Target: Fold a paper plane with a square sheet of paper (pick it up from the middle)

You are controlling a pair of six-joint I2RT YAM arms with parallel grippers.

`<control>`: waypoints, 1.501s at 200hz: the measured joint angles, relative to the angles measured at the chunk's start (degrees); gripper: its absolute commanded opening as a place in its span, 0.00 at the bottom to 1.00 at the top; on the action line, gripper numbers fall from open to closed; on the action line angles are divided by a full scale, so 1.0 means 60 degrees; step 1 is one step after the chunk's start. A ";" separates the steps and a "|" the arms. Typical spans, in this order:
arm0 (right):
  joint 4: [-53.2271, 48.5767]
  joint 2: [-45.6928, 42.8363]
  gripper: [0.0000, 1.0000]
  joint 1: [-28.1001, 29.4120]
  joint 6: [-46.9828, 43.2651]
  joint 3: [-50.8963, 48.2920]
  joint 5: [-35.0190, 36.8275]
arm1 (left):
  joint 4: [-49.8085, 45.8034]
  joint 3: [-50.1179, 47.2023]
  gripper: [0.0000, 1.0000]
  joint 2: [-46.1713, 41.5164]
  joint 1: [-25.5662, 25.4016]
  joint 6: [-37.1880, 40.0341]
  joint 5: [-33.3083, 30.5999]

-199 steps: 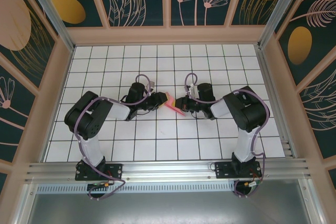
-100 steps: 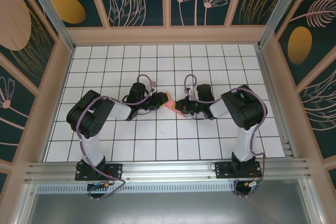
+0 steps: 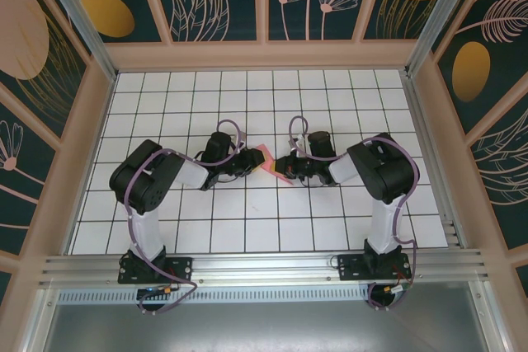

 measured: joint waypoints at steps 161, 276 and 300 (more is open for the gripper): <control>-0.2193 -0.0484 0.31 -0.0040 -0.1759 0.0758 -0.0153 | -0.0896 0.0408 0.23 0.0200 -0.0018 0.0000 -0.0499; -0.4921 -0.1056 0.17 0.0058 -0.5067 0.1118 0.0561 | -0.1231 0.0605 0.22 0.0233 -0.0015 0.0004 -0.0495; -0.4962 -0.1056 0.07 0.0073 -0.5209 0.1118 0.0637 | -0.1355 0.0670 0.23 0.0233 -0.0018 0.0036 -0.0492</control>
